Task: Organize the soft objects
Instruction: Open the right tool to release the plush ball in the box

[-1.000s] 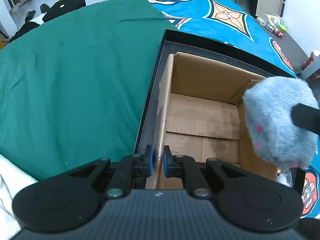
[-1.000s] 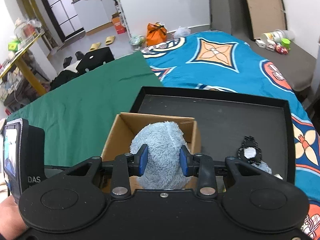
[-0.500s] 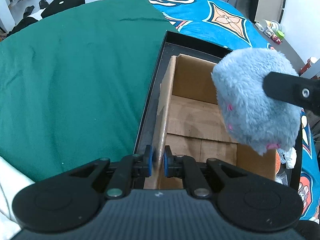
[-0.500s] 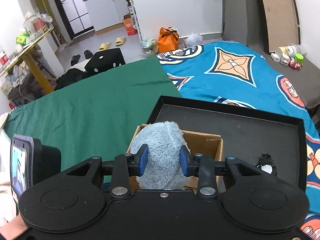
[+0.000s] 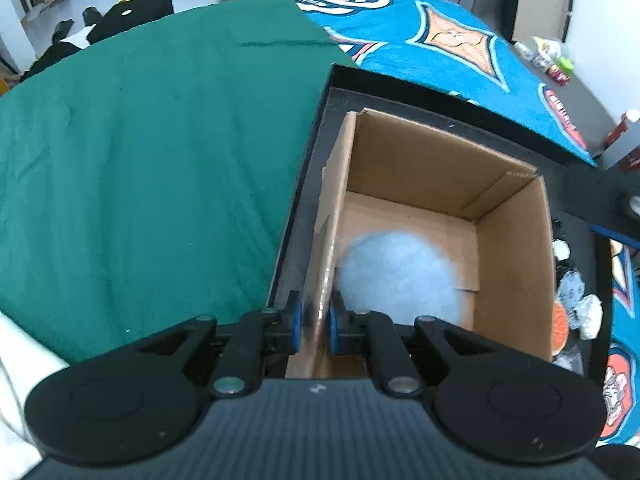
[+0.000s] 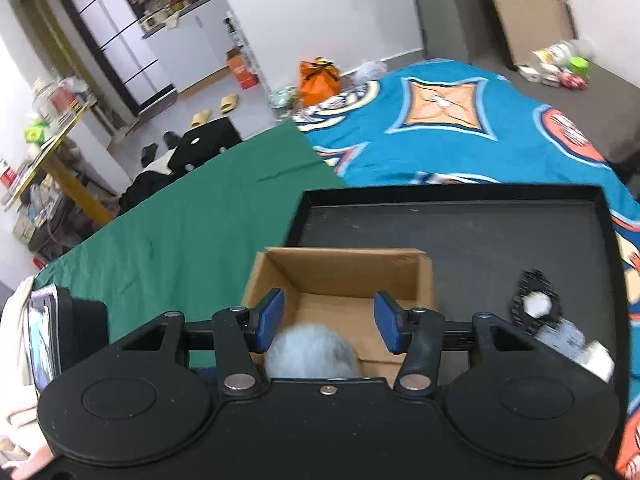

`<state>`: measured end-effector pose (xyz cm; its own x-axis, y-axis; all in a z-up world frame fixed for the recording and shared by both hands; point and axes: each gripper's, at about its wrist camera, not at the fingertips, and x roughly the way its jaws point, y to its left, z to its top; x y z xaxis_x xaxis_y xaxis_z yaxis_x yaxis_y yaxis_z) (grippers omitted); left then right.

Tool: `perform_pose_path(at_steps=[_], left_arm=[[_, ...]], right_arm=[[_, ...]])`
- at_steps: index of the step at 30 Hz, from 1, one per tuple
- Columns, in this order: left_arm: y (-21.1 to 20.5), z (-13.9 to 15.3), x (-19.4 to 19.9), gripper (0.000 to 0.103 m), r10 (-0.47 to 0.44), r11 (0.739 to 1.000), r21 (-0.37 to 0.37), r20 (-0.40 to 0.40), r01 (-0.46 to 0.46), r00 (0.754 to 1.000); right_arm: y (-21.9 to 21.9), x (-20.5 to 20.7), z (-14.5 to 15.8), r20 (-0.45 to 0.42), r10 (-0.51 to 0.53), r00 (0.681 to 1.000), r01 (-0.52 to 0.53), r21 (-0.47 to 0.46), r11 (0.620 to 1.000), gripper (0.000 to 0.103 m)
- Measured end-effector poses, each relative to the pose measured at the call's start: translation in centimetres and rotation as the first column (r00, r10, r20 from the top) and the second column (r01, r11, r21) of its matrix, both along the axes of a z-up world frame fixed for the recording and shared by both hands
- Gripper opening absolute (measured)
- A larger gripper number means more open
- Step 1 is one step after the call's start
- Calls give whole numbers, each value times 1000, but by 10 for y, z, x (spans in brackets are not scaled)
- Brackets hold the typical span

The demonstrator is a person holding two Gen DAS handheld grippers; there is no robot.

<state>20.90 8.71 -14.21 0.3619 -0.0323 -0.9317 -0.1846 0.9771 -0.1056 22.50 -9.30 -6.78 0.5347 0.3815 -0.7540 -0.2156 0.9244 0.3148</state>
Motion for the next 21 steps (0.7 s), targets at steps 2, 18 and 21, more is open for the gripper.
perform_pose_path(at_steps=[2, 18, 21], left_arm=[[0, 0, 0, 13, 5, 1000, -18, 1, -5, 1000], [-24, 18, -6, 53, -47, 998, 46, 18, 46, 999], [-27, 21, -10, 61, -46, 997, 63, 27, 44, 999]], right_arm=[[-17, -5, -3, -19, -32, 999, 32, 5, 999, 50], [-100, -43, -35, -106, -157, 982, 157, -10, 988, 54], [-113, -46, -44, -135, -187, 973, 187, -7, 982, 59]])
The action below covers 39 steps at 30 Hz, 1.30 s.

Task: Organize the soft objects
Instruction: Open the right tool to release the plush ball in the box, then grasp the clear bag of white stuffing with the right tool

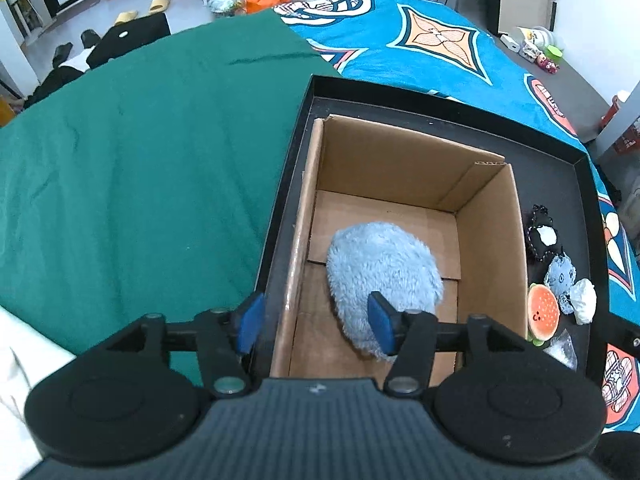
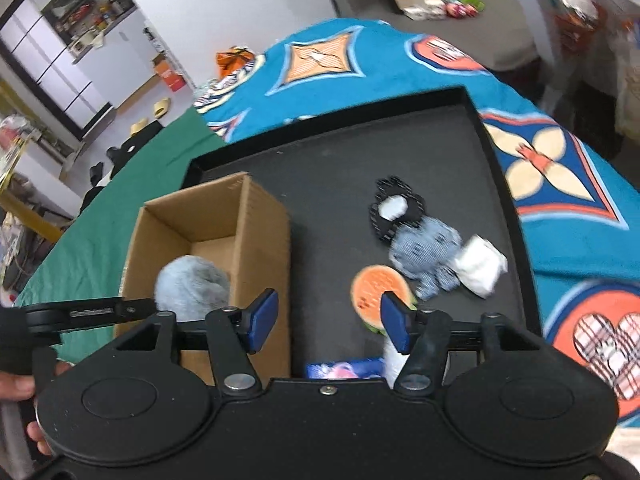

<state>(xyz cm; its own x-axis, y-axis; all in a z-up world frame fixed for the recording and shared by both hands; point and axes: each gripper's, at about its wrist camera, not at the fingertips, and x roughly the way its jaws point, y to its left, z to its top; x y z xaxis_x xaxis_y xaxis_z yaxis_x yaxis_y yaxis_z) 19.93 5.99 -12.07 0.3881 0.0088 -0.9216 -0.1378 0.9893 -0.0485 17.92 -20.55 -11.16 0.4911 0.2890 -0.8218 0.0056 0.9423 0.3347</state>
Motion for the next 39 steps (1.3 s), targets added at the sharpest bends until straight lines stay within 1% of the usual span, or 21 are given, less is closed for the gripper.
perform_pose_path(at_steps=[1, 3, 5, 9, 10, 14, 17, 19, 22, 24, 25, 26, 29, 32, 34, 39], left_arm=[[-1, 1, -1, 63, -5, 1000, 7, 6, 5, 1000], [-3, 3, -4, 70, -12, 1000, 23, 12, 12, 1000], [-3, 2, -8, 72, -6, 999, 36, 10, 6, 1000], [-5, -2, -14, 73, 6, 998, 63, -8, -6, 1000], [-6, -3, -15, 73, 4, 997, 73, -13, -3, 1000], [-8, -6, -19, 73, 1, 995, 103, -24, 1, 1000], [-7, -8, -23, 73, 13, 994, 111, -32, -10, 999], [-8, -8, -24, 73, 16, 993, 118, -34, -12, 999], [-10, -9, -27, 73, 15, 992, 126, -31, -11, 999], [-12, -9, -27, 73, 11, 991, 133, -32, -6, 999], [-14, -10, -27, 73, 8, 990, 139, -34, -3, 999], [-15, -11, -27, 73, 2, 989, 145, -36, 3, 999], [-21, -14, -26, 73, -18, 987, 162, -49, 25, 999], [-26, -16, -26, 73, -25, 984, 174, -67, 37, 997], [-30, -16, -26, 73, -34, 980, 193, -67, 46, 997], [-35, -16, -25, 73, -42, 976, 212, -70, 56, 997]], right_arm=[[-4, -1, -3, -12, -6, 1000, 6, 3, 1000, 62], [-9, -4, -8, -26, -15, 1000, 15, 0, 1000, 63], [-14, -6, -15, -44, -24, 999, 24, -14, 1000, 64], [-20, -8, -30, -93, -46, 995, 45, -10, 999, 66], [-21, -9, -34, -103, -49, 993, 48, -11, 999, 67], [-21, -11, -50, -145, -36, 989, 32, -29, 999, 68], [-24, -12, -61, -166, -39, 985, 33, -35, 999, 68], [-28, -11, -66, -178, -41, 983, 39, -17, 999, 68], [-30, -9, -70, -173, -45, 984, 41, -26, 999, 68], [-32, -7, -73, -175, -43, 984, 38, -32, 999, 62], [-32, -7, -74, -174, -37, 984, 33, -30, 999, 56], [-33, -7, -75, -175, -37, 984, 32, -32, 999, 46], [-37, -9, -77, -167, -53, 984, 50, -26, 998, 36], [-41, -13, -73, -145, -60, 988, 57, -24, 998, 32], [-45, -15, -71, -133, -72, 989, 70, -15, 997, 31], [-51, -18, -61, -102, -82, 991, 82, -7, 997, 30]])
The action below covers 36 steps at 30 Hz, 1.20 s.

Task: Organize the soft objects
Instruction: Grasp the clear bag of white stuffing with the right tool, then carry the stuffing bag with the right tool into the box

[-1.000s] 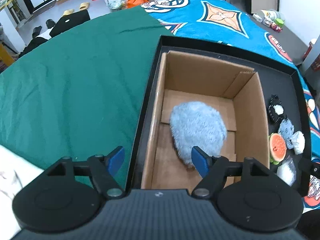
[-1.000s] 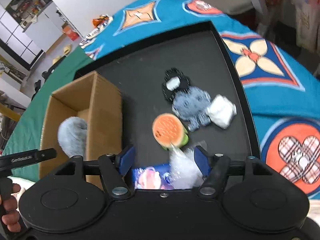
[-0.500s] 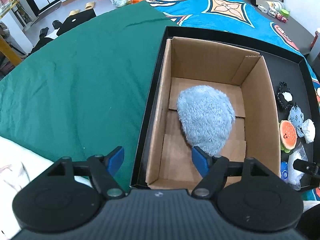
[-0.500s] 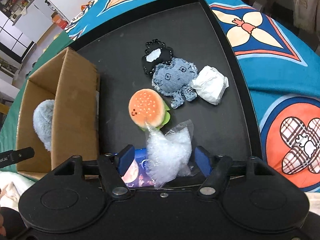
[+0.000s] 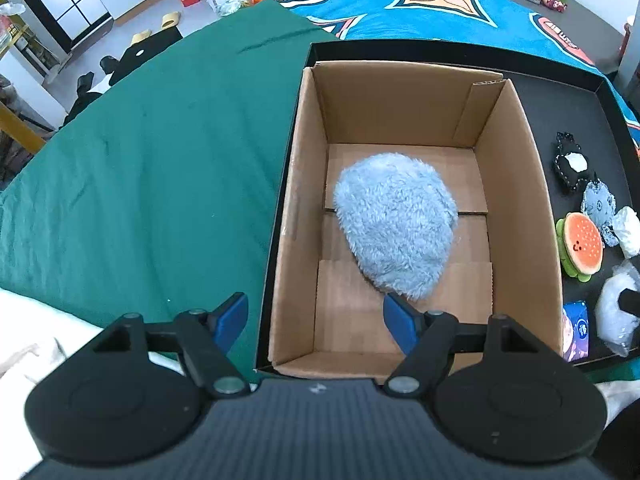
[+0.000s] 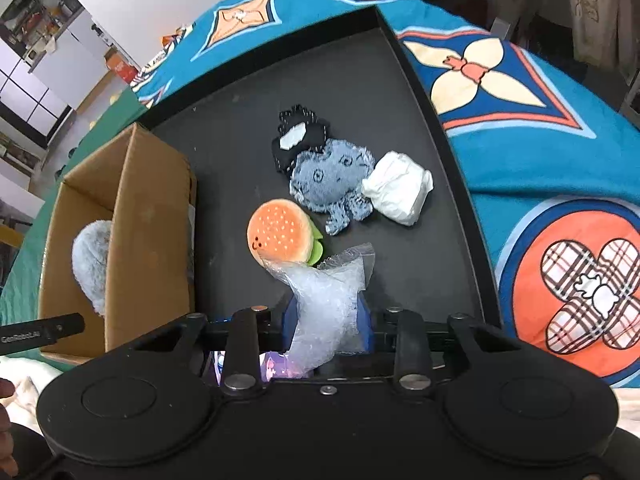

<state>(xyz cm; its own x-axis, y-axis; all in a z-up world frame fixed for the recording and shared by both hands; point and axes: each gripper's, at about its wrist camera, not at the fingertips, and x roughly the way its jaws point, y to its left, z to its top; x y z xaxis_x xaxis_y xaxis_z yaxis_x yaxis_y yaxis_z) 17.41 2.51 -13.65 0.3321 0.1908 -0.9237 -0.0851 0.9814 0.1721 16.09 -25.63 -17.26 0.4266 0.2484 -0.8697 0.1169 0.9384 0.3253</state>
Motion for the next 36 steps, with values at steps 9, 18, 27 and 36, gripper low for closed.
perform_pose_path(at_steps=[9, 18, 27, 36], left_arm=[[-11, 2, 1, 73, -30, 999, 36, 2, 30, 1000], [-17, 1, -1, 73, -67, 998, 21, -6, 67, 998], [-9, 3, -2, 73, -63, 998, -1, 13, 63, 998], [0, 1, -3, 69, -41, 999, 2, 45, 41, 998]], right_arm=[[-2, -1, 18, 45, -22, 999, 21, 2, 1000, 30], [4, 0, 38, 97, -19, 995, 20, -12, 1000, 30], [19, 3, 59, 146, 4, 989, 0, -30, 1000, 30], [40, 6, 77, 199, 43, 979, -32, -59, 998, 30]])
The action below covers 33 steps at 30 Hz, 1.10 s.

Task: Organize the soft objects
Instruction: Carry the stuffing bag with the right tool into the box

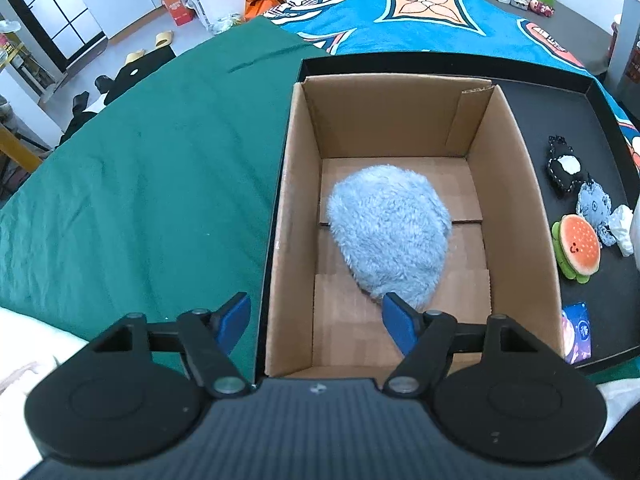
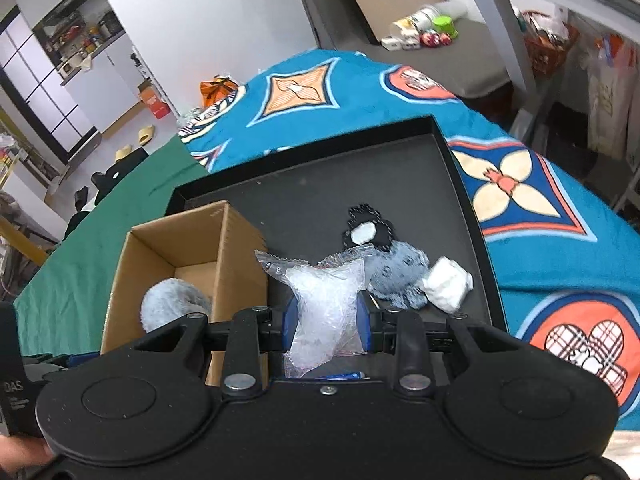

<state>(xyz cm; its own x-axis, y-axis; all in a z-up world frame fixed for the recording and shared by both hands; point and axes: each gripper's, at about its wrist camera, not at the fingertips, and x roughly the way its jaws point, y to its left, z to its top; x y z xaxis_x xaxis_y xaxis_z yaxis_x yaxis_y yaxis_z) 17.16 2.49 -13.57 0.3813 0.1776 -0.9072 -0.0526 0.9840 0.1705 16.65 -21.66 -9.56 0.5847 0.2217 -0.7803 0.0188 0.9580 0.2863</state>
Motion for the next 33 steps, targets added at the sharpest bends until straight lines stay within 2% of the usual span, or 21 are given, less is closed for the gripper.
perform_pose_path(at_steps=[4, 9, 13, 17, 25, 33], left_arm=[[2, -3, -1, 64, -12, 1000, 0, 2, 12, 1000], [7, -9, -2, 40, -11, 1000, -22, -15, 11, 1000], [13, -11, -1, 29, -5, 1000, -25, -10, 5, 1000], [22, -12, 0, 11, 11, 1000, -27, -9, -11, 1000], [32, -9, -3, 9, 22, 996, -91, 7, -21, 1000], [43, -9, -3, 9, 45, 991, -128, 13, -43, 999]], right_arm=[[14, 2, 8, 36, 36, 999, -36, -19, 999, 30], [30, 5, 15, 64, 67, 996, -64, -36, 997, 30], [42, 6, 18, 80, 94, 992, -90, -44, 995, 30], [53, 6, 21, 108, 124, 986, -119, -54, 991, 30], [80, 8, 30, 155, 196, 968, -188, -66, 980, 30], [109, 18, 35, 151, 263, 953, -253, -85, 964, 30]])
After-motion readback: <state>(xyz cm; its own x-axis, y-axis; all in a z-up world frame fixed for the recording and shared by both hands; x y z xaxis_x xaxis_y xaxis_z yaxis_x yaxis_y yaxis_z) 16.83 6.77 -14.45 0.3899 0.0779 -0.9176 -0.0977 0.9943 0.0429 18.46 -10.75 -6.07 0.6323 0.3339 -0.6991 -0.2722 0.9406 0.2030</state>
